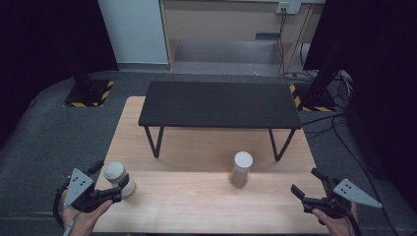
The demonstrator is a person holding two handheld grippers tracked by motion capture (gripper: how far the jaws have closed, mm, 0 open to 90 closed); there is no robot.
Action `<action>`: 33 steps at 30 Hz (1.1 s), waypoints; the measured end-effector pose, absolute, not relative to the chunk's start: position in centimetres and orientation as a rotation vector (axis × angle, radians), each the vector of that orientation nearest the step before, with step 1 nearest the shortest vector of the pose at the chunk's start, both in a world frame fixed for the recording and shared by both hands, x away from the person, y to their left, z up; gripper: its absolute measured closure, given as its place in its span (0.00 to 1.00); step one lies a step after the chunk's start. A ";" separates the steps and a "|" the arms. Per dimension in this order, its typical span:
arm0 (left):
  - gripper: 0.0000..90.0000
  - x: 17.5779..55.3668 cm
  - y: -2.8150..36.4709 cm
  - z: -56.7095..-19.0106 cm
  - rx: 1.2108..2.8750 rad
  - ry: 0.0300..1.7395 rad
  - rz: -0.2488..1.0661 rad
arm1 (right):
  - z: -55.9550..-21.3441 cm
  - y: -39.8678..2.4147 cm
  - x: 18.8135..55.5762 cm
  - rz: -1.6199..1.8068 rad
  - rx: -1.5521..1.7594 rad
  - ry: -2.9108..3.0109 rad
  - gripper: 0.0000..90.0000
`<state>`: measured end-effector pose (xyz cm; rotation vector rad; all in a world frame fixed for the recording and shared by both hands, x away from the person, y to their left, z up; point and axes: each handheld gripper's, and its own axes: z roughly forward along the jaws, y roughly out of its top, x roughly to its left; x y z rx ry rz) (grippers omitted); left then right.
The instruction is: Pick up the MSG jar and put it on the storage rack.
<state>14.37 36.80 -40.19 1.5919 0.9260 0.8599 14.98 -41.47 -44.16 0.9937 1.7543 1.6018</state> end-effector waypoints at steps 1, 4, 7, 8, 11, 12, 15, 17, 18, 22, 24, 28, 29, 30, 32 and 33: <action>0.04 14.3 36.8 -40.2 1.605 0.920 0.872 | -44.2 -41.5 15.0 1.605 0.993 1.756 0.04; 0.04 14.3 37.1 -40.2 1.599 0.920 0.865 | -44.3 -41.5 15.1 1.597 0.992 1.766 0.04; 0.04 14.3 37.6 -40.4 1.582 0.921 0.850 | -44.4 -41.6 15.2 1.595 0.997 1.770 0.04; 0.04 14.2 37.8 -40.5 1.575 0.921 0.848 | -44.4 -41.6 15.3 1.591 0.998 1.772 0.04; 0.04 14.2 38.2 -40.6 1.566 0.923 0.829 | -44.4 -41.7 15.3 1.589 1.002 1.768 0.04; 0.04 14.0 38.4 -40.7 1.563 0.927 0.824 | -44.4 -41.7 15.2 1.592 1.002 1.762 0.04; 0.04 13.8 38.6 -40.9 1.553 0.928 0.814 | -44.5 -41.8 15.2 1.600 0.996 1.760 0.04; 0.04 13.7 38.7 -40.9 1.554 0.923 0.811 | -44.5 -41.8 15.2 1.600 0.993 1.760 0.04; 0.04 13.7 38.7 -40.9 1.551 0.923 0.812 | -44.5 -41.8 15.2 1.600 0.991 1.760 0.04; 0.04 13.7 38.8 -40.9 1.556 0.919 0.798 | -44.5 -41.8 15.3 1.603 0.986 1.767 0.04; 0.04 13.7 38.8 -40.8 1.564 0.913 0.791 | -44.5 -41.8 15.3 1.602 0.983 1.768 0.04; 0.04 13.8 38.9 -40.9 1.565 0.910 0.773 | -44.5 -41.9 15.4 1.608 0.979 1.775 0.04; 0.04 13.8 38.9 -40.9 1.566 0.910 0.770 | -44.5 -41.9 15.4 1.612 0.981 1.777 0.04; 0.04 13.8 38.9 -40.9 1.568 0.910 0.767 | -44.5 -41.9 15.4 1.611 0.983 1.776 0.04; 0.04 13.8 38.9 -41.0 1.571 0.912 0.767 | -44.5 -41.9 15.4 1.616 0.984 1.772 0.04; 0.04 13.9 38.9 -41.0 1.571 0.913 0.766 | -44.6 -42.0 15.4 1.620 0.985 1.771 0.04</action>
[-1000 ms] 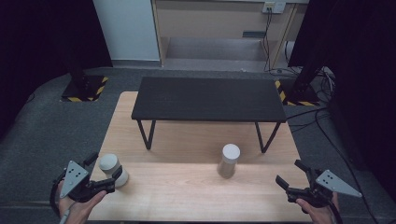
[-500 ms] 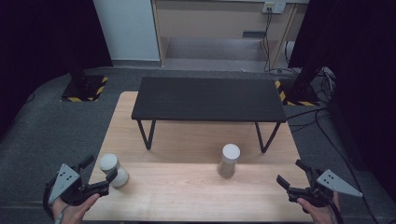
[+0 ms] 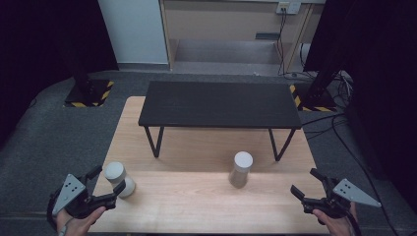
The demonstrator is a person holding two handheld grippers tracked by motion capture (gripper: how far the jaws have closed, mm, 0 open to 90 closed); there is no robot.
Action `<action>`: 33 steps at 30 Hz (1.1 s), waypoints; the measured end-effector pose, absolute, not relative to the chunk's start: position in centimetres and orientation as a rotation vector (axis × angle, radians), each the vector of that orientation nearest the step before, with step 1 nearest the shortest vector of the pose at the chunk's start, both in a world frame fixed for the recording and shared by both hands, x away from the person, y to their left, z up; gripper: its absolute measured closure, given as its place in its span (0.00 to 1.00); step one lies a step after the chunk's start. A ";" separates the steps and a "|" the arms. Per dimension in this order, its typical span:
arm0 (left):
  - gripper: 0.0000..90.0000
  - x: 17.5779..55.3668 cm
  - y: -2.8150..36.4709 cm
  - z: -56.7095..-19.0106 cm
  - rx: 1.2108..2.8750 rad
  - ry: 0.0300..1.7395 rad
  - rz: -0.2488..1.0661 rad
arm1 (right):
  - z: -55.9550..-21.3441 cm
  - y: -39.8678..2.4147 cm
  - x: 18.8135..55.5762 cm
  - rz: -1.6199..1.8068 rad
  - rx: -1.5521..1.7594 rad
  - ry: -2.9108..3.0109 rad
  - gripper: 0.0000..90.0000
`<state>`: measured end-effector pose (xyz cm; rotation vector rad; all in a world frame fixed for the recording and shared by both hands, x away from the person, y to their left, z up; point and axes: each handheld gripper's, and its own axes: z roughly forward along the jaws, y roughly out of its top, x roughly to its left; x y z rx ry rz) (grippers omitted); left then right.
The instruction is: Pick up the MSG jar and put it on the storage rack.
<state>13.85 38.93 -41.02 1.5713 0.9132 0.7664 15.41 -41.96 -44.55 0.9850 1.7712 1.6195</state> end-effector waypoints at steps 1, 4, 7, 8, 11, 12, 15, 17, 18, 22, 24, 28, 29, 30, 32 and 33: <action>0.04 13.8 39.0 -41.0 1.572 0.915 0.767 | -44.6 -42.0 15.4 1.622 0.986 1.771 0.04; 0.04 13.8 39.0 -41.0 1.572 0.913 0.772 | -44.6 -42.0 15.4 1.624 0.983 1.766 0.03; 0.04 13.7 39.0 -41.0 1.574 0.910 0.773 | -44.7 -42.0 15.4 1.631 0.986 1.762 0.03; 0.04 13.7 39.0 -41.0 1.575 0.909 0.772 | -44.7 -42.0 15.4 1.631 0.987 1.763 0.03; 0.04 13.7 39.0 -41.0 1.573 0.906 0.771 | -44.7 -42.0 15.4 1.635 0.986 1.763 0.03; 0.04 13.7 39.0 -41.0 1.574 0.906 0.771 | -44.7 -42.0 15.4 1.632 0.988 1.763 0.03; 0.04 13.7 38.9 -40.9 1.579 0.900 0.773 | -44.7 -42.0 15.3 1.634 0.989 1.761 0.03; 0.04 13.7 38.8 -40.8 1.585 0.897 0.776 | -44.7 -42.0 15.3 1.636 0.987 1.760 0.03; 0.04 13.7 38.8 -40.8 1.585 0.897 0.776 | -44.7 -42.0 15.3 1.636 0.987 1.760 0.03; 0.04 13.6 38.8 -40.9 1.580 0.897 0.771 | -44.7 -42.0 15.3 1.638 0.985 1.761 0.03; 0.04 13.6 38.8 -40.9 1.578 0.897 0.772 | -44.7 -42.0 15.3 1.638 0.985 1.763 0.03; 0.04 13.6 38.9 -40.8 1.582 0.892 0.770 | -44.7 -42.0 15.3 1.639 0.985 1.764 0.03; 0.04 13.5 38.9 -40.8 1.584 0.888 0.769 | -44.7 -42.0 15.3 1.639 0.984 1.764 0.03; 0.04 13.5 38.9 -40.8 1.584 0.888 0.769 | -44.7 -42.0 15.3 1.639 0.984 1.764 0.03; 0.04 13.5 38.8 -40.7 1.594 0.886 0.768 | -44.7 -42.0 15.4 1.637 0.986 1.764 0.03; 0.04 13.5 38.9 -40.7 1.594 0.884 0.766 | -44.7 -42.0 15.4 1.638 0.986 1.764 0.03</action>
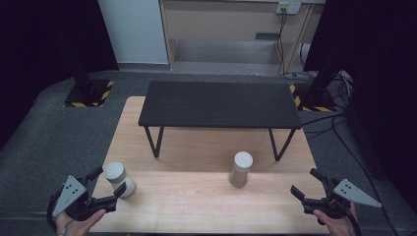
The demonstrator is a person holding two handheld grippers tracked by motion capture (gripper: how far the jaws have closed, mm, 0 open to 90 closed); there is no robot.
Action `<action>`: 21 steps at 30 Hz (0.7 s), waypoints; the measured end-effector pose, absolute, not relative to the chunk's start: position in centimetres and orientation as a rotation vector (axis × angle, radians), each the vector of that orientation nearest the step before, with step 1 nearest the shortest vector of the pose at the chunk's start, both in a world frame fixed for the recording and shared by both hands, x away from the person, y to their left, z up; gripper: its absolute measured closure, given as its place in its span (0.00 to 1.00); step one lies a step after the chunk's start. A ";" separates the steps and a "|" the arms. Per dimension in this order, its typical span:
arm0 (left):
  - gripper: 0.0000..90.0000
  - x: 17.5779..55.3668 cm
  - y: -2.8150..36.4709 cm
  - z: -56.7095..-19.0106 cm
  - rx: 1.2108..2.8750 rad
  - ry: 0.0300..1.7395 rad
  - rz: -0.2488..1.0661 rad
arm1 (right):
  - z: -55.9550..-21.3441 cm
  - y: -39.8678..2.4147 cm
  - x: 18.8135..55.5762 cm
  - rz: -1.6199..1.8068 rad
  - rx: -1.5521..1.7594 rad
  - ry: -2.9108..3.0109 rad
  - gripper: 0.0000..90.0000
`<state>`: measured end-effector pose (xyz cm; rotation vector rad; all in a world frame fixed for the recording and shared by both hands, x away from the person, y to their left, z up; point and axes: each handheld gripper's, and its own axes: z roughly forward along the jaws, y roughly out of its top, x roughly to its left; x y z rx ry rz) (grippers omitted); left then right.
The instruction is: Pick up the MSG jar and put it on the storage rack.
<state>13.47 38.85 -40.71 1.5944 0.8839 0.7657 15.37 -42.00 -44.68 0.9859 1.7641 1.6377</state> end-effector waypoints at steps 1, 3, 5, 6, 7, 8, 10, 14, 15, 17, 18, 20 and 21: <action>0.04 13.5 38.9 -40.7 1.592 0.882 0.762 | -44.7 -42.0 15.4 1.637 0.986 1.764 0.03; 0.04 13.4 38.9 -40.6 1.587 0.881 0.760 | -44.7 -42.0 15.4 1.637 0.985 1.764 0.03; 0.04 13.5 39.0 -40.4 1.599 0.870 0.760 | -44.7 -42.0 15.4 1.637 0.984 1.765 0.03; 0.04 13.6 39.1 -40.3 1.597 0.870 0.752 | -44.7 -42.0 15.4 1.636 0.984 1.765 0.03; 0.04 13.6 39.1 -40.3 1.597 0.870 0.752 | -44.7 -42.0 15.4 1.636 0.984 1.765 0.03; 0.04 13.6 39.2 -40.1 1.598 0.862 0.750 | -44.7 -42.0 15.4 1.637 0.984 1.764 0.03; 0.04 13.6 39.4 -39.7 1.605 0.854 0.749 | -44.7 -42.0 15.4 1.637 0.985 1.763 0.03; 0.03 13.4 39.8 -38.9 1.637 0.851 0.753 | -44.7 -41.9 15.3 1.637 0.987 1.763 0.03; 0.03 13.4 39.9 -38.6 1.647 0.851 0.751 | -44.7 -41.9 15.3 1.636 0.986 1.762 0.03; 0.03 13.2 40.3 -38.0 1.661 0.848 0.753 | -44.7 -41.9 15.4 1.637 0.985 1.764 0.03; 0.03 13.2 40.5 -37.7 1.667 0.847 0.757 | -44.7 -41.9 15.4 1.635 0.985 1.765 0.03; 0.03 13.1 40.9 -37.0 1.685 0.846 0.762 | -44.7 -41.9 15.4 1.636 0.985 1.764 0.03; 0.03 13.1 41.1 -36.7 1.691 0.846 0.761 | -44.7 -41.8 15.4 1.635 0.985 1.765 0.03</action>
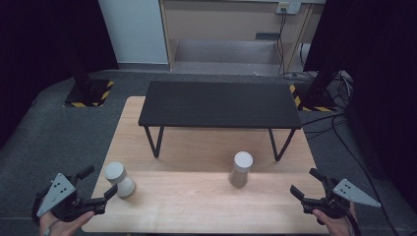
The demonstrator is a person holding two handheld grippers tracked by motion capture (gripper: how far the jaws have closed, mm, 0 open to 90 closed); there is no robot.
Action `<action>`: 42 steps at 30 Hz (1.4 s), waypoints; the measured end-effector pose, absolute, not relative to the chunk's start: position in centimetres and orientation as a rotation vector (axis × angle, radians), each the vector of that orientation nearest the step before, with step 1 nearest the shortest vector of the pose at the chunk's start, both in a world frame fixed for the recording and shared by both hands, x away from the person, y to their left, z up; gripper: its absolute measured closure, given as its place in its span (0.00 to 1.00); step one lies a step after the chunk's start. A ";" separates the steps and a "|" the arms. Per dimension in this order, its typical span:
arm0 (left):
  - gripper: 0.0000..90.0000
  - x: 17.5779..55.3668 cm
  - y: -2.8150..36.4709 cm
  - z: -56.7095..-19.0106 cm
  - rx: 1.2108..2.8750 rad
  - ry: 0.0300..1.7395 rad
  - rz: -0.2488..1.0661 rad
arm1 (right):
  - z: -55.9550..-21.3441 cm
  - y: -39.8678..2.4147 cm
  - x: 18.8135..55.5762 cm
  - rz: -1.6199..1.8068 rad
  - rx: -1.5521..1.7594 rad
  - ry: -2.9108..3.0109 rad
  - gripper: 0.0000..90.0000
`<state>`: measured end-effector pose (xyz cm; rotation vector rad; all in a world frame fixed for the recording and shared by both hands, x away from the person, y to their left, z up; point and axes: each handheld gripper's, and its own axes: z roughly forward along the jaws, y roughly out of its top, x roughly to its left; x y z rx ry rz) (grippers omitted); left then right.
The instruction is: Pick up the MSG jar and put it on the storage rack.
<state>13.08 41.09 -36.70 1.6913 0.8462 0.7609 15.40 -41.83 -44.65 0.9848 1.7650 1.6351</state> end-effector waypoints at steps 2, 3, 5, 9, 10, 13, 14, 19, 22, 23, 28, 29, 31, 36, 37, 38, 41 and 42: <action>0.03 13.1 41.5 -36.0 1.714 0.847 0.761 | -44.7 -41.8 15.4 1.636 0.983 1.765 0.03; 0.03 13.1 41.6 -35.7 1.722 0.848 0.760 | -44.7 -41.8 15.4 1.636 0.983 1.766 0.03; 0.03 13.1 42.1 -35.3 1.721 0.863 0.745 | -44.7 -41.8 15.4 1.634 0.984 1.766 0.03; 0.03 13.2 42.9 -35.5 1.683 0.882 0.726 | -44.7 -41.8 15.4 1.636 0.985 1.765 0.03; 0.03 13.3 43.1 -35.5 1.686 0.884 0.725 | -44.7 -41.8 15.4 1.635 0.983 1.766 0.03; 0.03 13.8 43.7 -35.9 1.702 0.898 0.703 | -44.7 -41.8 15.5 1.634 0.985 1.766 0.03; 0.03 14.0 43.8 -36.1 1.703 0.903 0.695 | -44.7 -41.8 15.5 1.634 0.986 1.766 0.03; 0.04 15.4 44.3 -37.4 1.751 0.895 0.685 | -44.7 -41.7 15.5 1.631 0.987 1.765 0.04; 0.05 16.2 44.1 -38.2 1.781 0.889 0.687 | -44.7 -41.7 15.5 1.628 0.991 1.764 0.04; 0.06 16.5 44.0 -38.5 1.782 0.887 0.681 | -44.7 -41.7 15.5 1.627 0.992 1.763 0.04; 0.09 18.1 43.4 -40.1 1.802 0.896 0.656 | -44.7 -41.7 15.4 1.626 0.996 1.763 0.04; 0.10 18.6 43.4 -40.6 1.804 0.899 0.643 | -44.7 -41.7 15.4 1.625 0.995 1.762 0.04; 0.13 19.0 43.4 -41.1 1.796 0.895 0.631 | -44.7 -41.8 15.4 1.625 0.995 1.761 0.04; 0.18 19.7 43.1 -41.9 1.789 0.873 0.626 | -44.7 -41.7 15.4 1.622 1.000 1.762 0.04; 0.19 19.8 42.9 -41.9 1.791 0.871 0.630 | -44.7 -41.7 15.4 1.621 1.000 1.763 0.04; 0.20 19.8 42.9 -41.9 1.791 0.871 0.630 | -44.6 -41.7 15.4 1.621 1.002 1.763 0.04; 0.34 20.3 42.5 -42.3 1.765 0.874 0.639 | -44.6 -41.7 15.4 1.620 1.002 1.762 0.04; 0.36 20.4 42.4 -42.2 1.766 0.880 0.640 | -44.6 -41.7 15.4 1.620 1.001 1.763 0.04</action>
